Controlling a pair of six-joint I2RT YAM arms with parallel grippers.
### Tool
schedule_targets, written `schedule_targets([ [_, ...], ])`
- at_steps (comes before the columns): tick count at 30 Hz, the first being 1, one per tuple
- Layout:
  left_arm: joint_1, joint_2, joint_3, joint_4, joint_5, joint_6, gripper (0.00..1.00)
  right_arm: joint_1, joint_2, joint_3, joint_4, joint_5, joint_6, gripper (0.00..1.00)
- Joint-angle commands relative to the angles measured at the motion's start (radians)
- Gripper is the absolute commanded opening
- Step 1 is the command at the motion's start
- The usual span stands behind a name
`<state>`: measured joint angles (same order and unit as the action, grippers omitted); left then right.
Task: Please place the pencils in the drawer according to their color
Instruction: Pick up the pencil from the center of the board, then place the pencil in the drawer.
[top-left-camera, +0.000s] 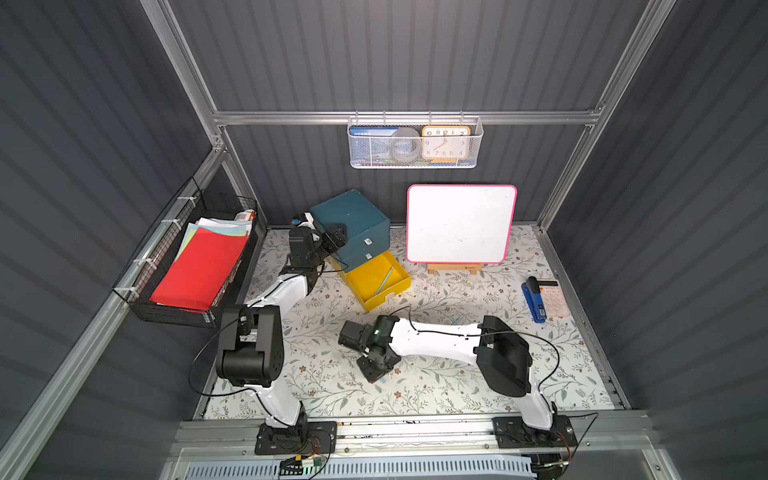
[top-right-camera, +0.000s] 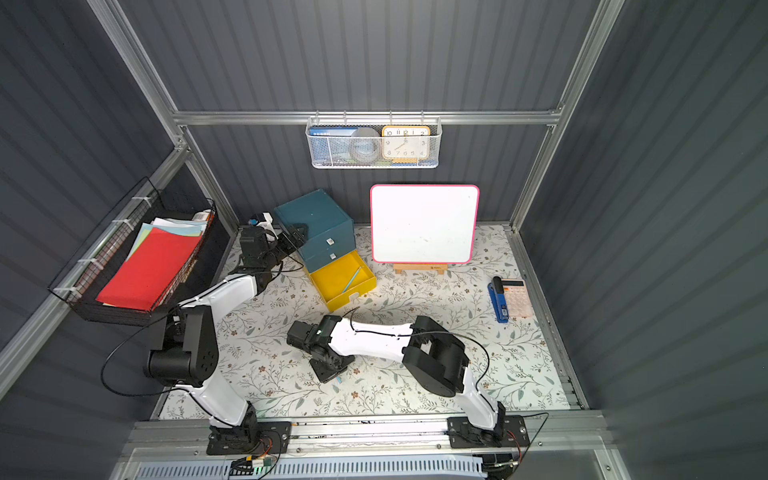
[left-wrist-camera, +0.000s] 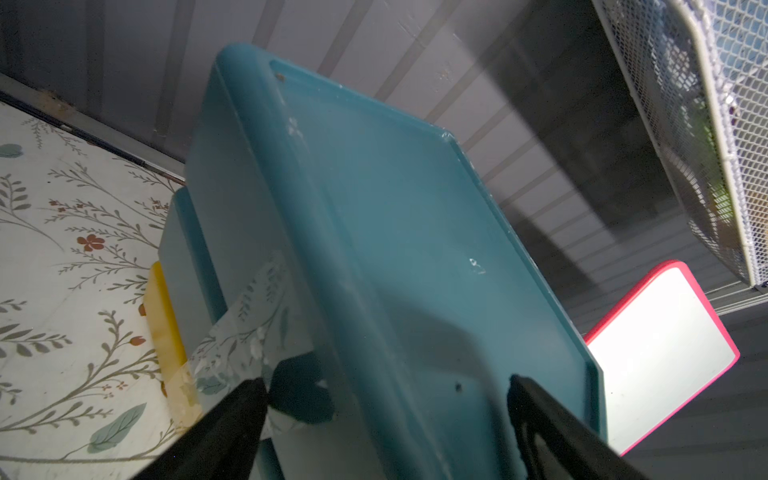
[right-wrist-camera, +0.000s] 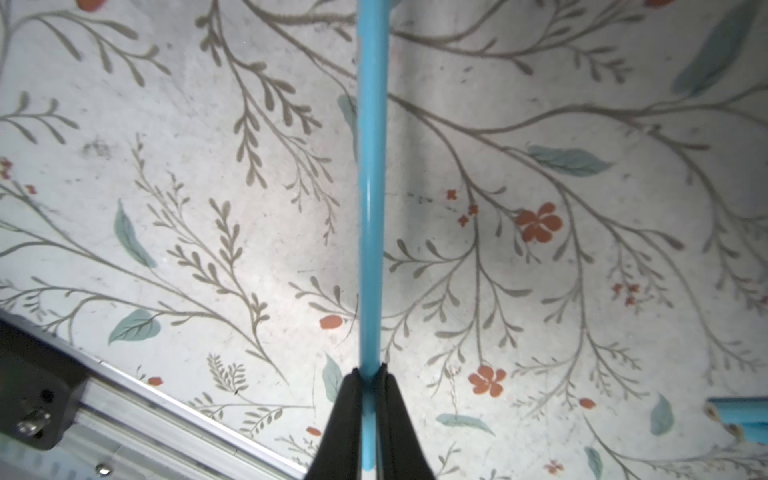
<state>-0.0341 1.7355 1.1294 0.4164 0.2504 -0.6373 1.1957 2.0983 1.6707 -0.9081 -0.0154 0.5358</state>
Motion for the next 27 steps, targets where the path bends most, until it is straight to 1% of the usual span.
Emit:
schedule_targets([
  [1, -0.007, -0.016, -0.011, -0.022, 0.021, 0.011, 0.95, -0.019, -0.056, -0.014, 0.001, -0.012, 0.022, 0.00],
  [5, -0.008, -0.013, -0.009, -0.022, 0.023, 0.011, 0.95, -0.058, -0.107, -0.028, 0.016, -0.039, 0.042, 0.00],
  [11, -0.007, -0.013, -0.008, -0.022, 0.020, 0.011, 0.95, -0.151, -0.153, -0.021, 0.074, -0.104, 0.078, 0.00],
  [19, -0.009, -0.014, -0.010, -0.024, 0.018, 0.013, 0.95, -0.284, -0.125, 0.007, 0.187, -0.209, 0.186, 0.00],
  [24, -0.008, -0.014, -0.007, -0.024, 0.019, 0.012, 0.95, -0.341, -0.087, 0.026, 0.244, -0.221, 0.243, 0.00],
  [25, -0.007, -0.013, -0.005, -0.024, 0.019, 0.013, 0.95, -0.350, -0.080, 0.030, 0.259, -0.262, 0.260, 0.00],
  [27, -0.008, -0.013, -0.005, -0.024, 0.020, 0.013, 0.95, -0.367, -0.062, 0.035, 0.278, -0.279, 0.286, 0.00],
])
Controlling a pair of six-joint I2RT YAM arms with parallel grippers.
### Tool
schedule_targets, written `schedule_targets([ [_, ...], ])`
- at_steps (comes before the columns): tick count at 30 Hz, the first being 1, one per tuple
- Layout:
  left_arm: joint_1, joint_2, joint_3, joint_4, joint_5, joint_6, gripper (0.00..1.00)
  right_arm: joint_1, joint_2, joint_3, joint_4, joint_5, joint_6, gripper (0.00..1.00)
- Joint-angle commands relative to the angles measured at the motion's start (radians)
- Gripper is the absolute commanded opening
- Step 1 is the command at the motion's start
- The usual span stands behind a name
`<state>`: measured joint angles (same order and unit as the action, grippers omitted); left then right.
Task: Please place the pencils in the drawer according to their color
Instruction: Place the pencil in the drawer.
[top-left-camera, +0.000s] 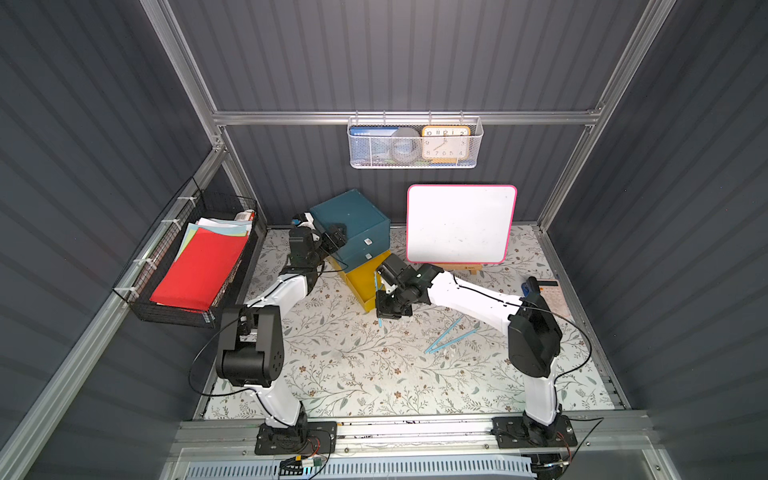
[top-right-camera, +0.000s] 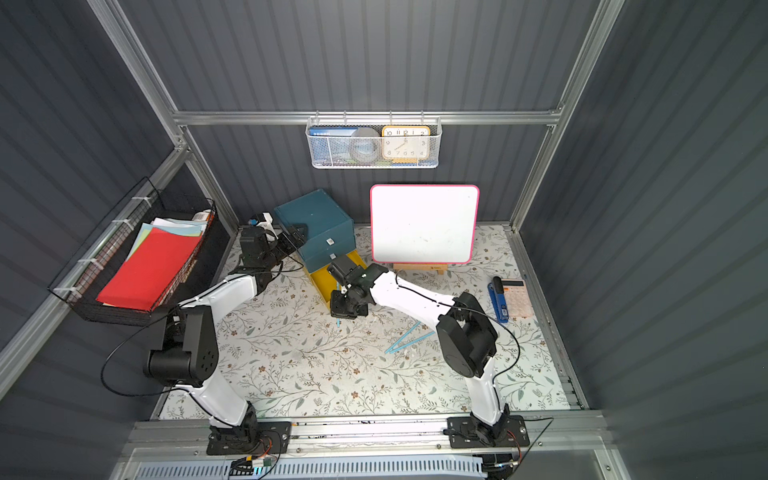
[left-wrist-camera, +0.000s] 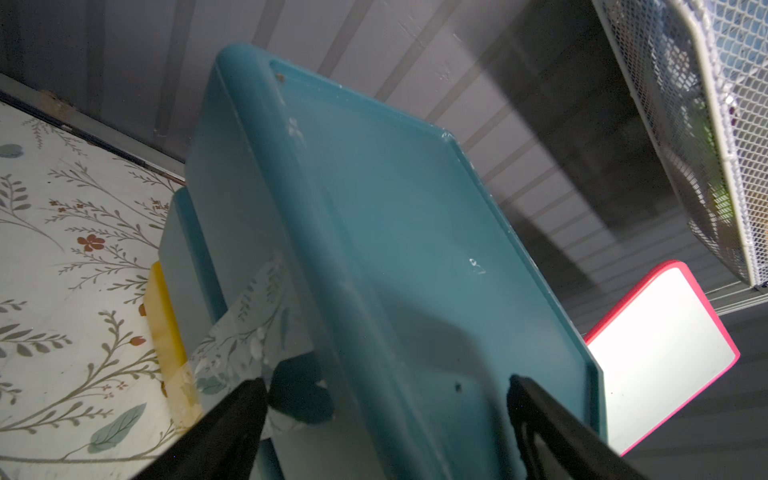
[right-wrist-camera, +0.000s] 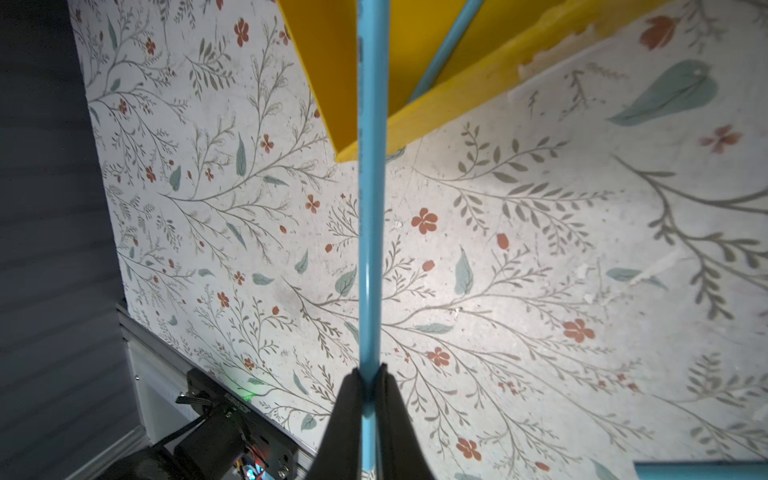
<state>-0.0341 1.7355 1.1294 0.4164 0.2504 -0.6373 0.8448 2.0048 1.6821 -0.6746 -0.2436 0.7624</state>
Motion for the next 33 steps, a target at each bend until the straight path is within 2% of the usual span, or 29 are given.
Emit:
schedule_targets([
  [1, -0.009, -0.013, -0.005, -0.025, 0.021, 0.013, 0.95, -0.023, 0.041, 0.026, 0.057, -0.055, 0.072, 0.00],
  [16, -0.007, -0.014, -0.010, -0.025, 0.019, 0.016, 0.95, -0.108, 0.160, 0.101, 0.198, -0.097, 0.239, 0.00],
  [26, -0.007, -0.011, -0.010, -0.024, 0.020, 0.012, 0.95, -0.129, 0.255, 0.180, 0.261, -0.052, 0.327, 0.00],
  [33, -0.009, -0.011, -0.008, -0.025, 0.023, 0.013, 0.94, -0.131, 0.324, 0.266, 0.228, -0.020, 0.339, 0.00],
])
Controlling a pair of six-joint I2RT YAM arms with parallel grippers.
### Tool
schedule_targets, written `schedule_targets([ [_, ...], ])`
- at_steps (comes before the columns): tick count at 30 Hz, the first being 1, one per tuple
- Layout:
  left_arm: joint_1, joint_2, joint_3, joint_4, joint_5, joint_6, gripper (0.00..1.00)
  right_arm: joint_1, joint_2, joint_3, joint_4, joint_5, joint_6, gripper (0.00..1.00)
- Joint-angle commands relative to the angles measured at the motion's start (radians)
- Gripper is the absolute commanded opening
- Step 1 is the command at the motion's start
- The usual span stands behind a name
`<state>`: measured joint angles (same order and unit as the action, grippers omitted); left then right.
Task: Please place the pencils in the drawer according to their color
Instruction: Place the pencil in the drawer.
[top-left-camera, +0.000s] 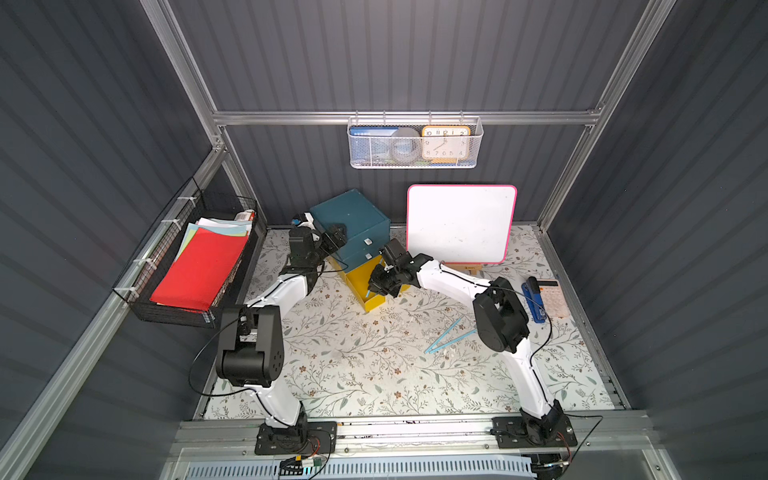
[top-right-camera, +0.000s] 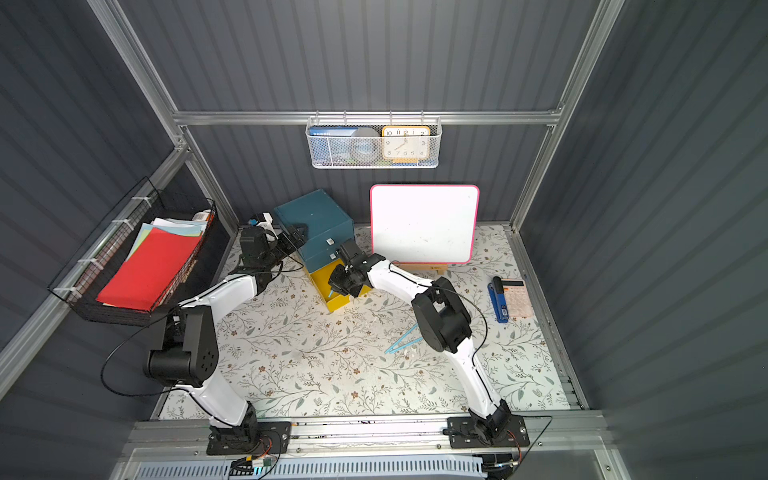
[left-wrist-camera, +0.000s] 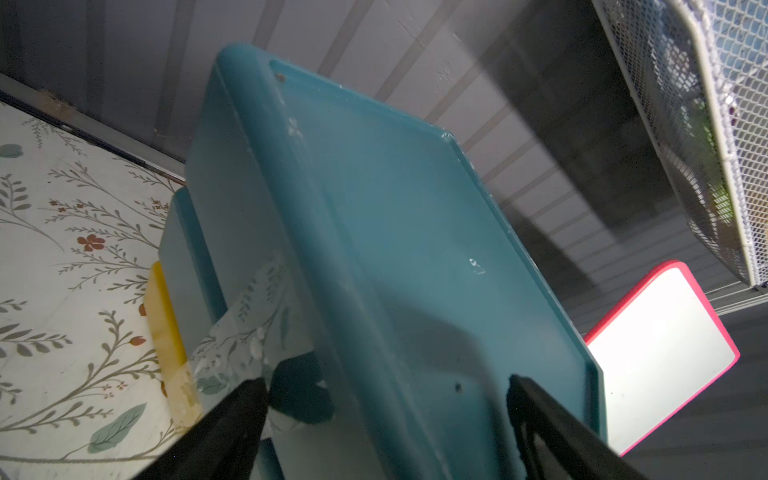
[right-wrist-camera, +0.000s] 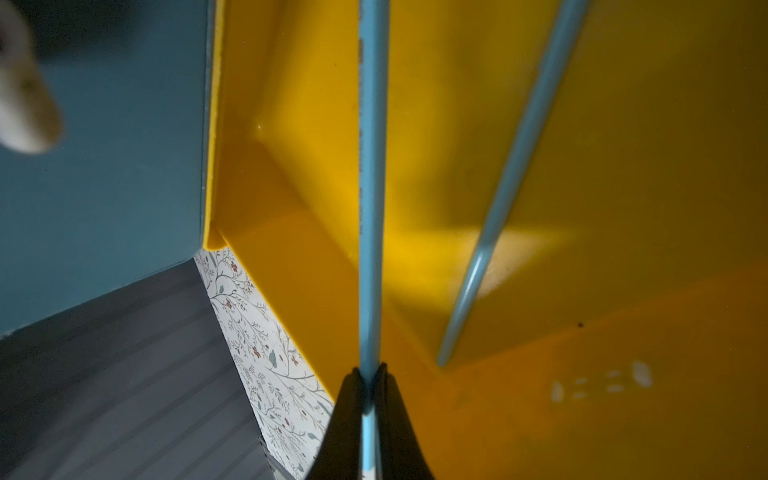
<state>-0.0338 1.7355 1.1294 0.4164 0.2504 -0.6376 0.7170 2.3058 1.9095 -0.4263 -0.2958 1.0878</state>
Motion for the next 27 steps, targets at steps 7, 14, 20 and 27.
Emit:
schedule_targets([
  [7, -0.009, -0.014, -0.010, -0.027, 0.022, 0.015, 0.94, -0.005, 0.056, 0.073, -0.066, 0.038, 0.009, 0.00],
  [14, -0.008, -0.014, -0.005, -0.030, 0.023, 0.015, 0.94, -0.005, 0.038, 0.075, -0.091, 0.093, -0.027, 0.28],
  [20, -0.009, -0.013, -0.005, -0.031, 0.022, 0.016, 0.94, -0.001, -0.020, 0.060, -0.106, 0.103, -0.068, 0.30],
  [27, -0.008, -0.011, -0.002, -0.031, 0.021, 0.018, 0.94, 0.013, -0.190, -0.053, -0.124, 0.169, -0.143, 0.32],
])
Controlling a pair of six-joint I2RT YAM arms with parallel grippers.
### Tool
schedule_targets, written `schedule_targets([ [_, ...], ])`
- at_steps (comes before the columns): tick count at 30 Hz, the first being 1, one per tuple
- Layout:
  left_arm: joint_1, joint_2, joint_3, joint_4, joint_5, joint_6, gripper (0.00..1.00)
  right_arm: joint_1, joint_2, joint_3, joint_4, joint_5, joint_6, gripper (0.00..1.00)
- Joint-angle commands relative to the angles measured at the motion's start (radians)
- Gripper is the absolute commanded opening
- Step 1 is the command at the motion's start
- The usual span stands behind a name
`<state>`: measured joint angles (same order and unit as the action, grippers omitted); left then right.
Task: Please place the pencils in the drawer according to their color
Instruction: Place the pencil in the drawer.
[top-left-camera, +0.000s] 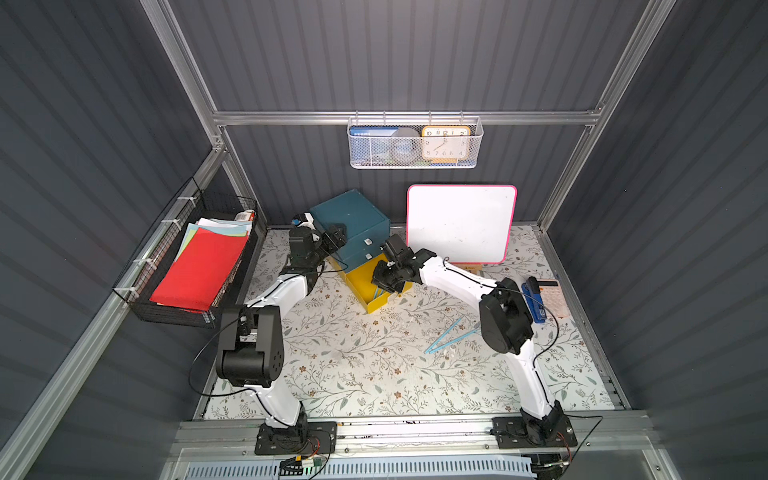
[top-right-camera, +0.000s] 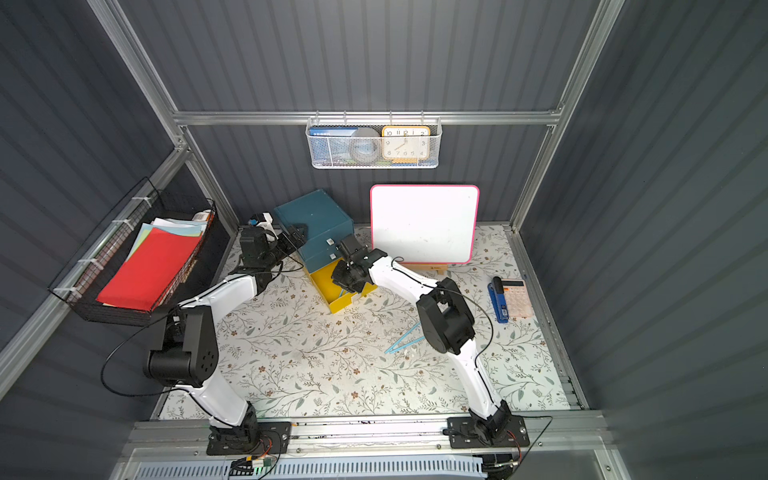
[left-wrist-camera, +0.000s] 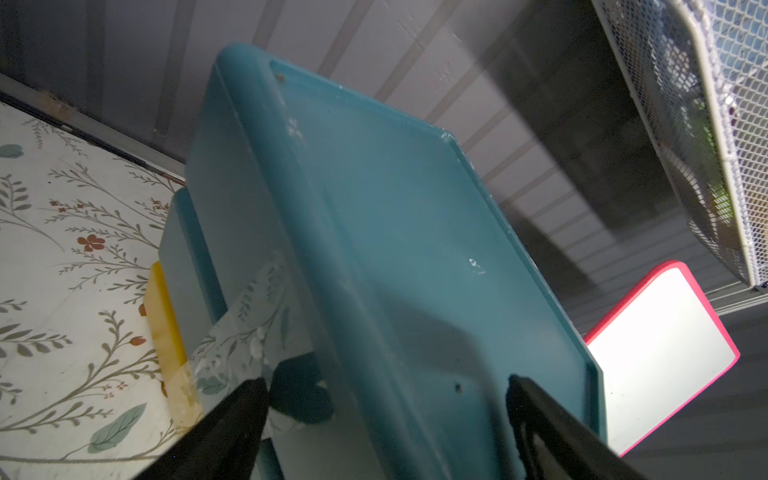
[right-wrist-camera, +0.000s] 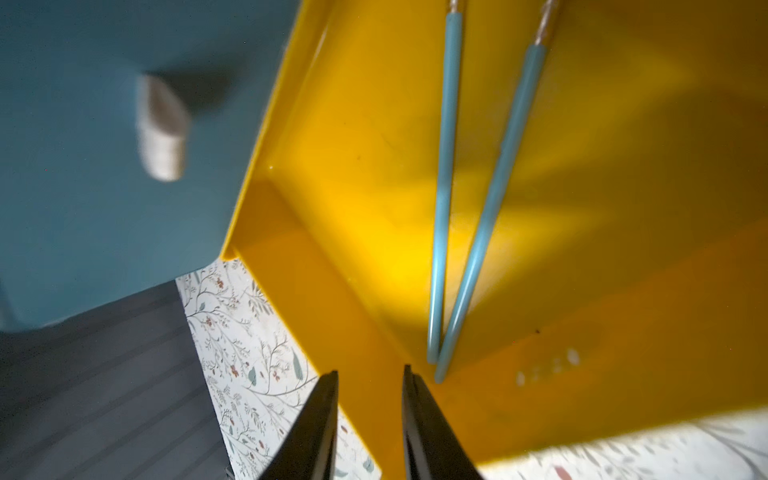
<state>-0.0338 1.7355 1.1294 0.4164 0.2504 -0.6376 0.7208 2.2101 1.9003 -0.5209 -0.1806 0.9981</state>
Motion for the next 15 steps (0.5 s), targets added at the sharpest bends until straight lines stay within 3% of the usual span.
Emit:
schedule_targets([
  [1, -0.008, -0.012, -0.001, -0.031, 0.022, 0.017, 0.94, 0.010, -0.122, -0.074, -0.029, 0.064, -0.060, 0.32],
  [12, -0.008, -0.014, -0.003, -0.027, 0.021, 0.018, 0.94, 0.000, -0.391, -0.471, -0.166, 0.416, -0.089, 0.38],
  [15, -0.009, -0.016, -0.007, -0.027, 0.023, 0.018, 0.94, -0.018, -0.420, -0.547, -0.200, 0.446, -0.064, 0.38],
])
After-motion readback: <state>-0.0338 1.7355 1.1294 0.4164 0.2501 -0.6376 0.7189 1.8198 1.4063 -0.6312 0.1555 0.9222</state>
